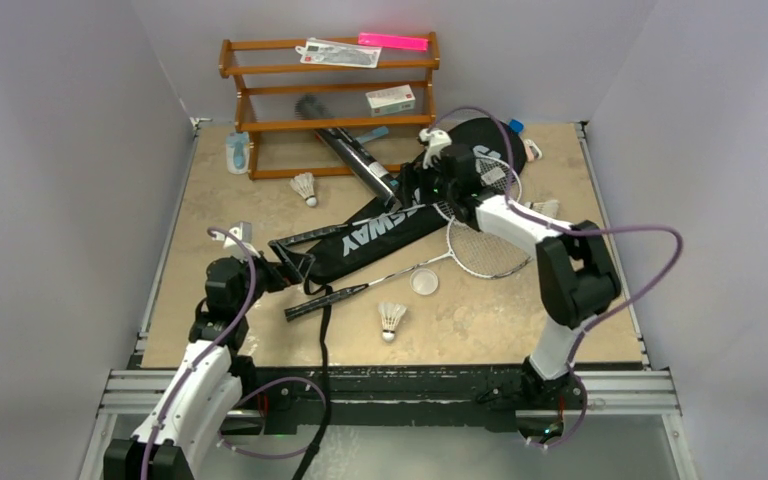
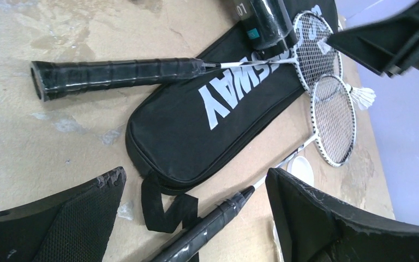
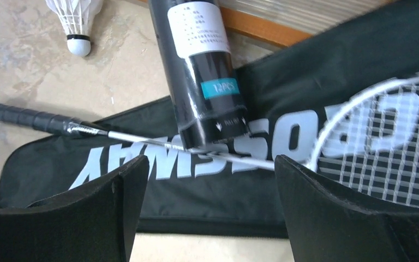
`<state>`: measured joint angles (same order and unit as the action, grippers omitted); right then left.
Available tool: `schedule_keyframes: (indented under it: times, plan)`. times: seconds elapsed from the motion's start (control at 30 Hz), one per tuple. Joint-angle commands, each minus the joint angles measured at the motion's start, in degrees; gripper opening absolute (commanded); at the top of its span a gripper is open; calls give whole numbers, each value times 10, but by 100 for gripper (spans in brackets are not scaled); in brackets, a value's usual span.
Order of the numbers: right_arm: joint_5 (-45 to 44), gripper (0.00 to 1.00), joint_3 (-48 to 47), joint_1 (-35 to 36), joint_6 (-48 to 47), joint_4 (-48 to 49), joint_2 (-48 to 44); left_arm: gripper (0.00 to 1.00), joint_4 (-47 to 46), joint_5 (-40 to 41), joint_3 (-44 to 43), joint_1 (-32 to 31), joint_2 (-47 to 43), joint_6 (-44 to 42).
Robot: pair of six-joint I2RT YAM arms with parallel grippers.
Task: Pack up the badminton gear
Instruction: Pick up the shuttle tube at the center of the board.
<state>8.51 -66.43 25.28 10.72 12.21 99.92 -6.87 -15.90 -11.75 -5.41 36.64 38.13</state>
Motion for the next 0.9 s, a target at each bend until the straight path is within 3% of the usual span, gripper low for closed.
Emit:
schedule_keyframes:
  times: [0.0,0.33,0.57,0.7,0.87]
  plan:
    - [-33,89,-98,34,-76,-46,65,99,-54,-37,12,-3,6,-14]
    - [-58,92,-256,45,-104,-112,204,98,-76,-54,20,-3,8,-17]
    - [-55,90,-301,51,-103,-120,252,98,-80,-58,23,-3,8,-17]
    - [-46,86,-314,56,-98,-120,265,98,-80,-58,23,-3,8,-17]
    - [-45,72,-346,61,-95,-159,247,98,-82,-60,23,-3,12,-16]
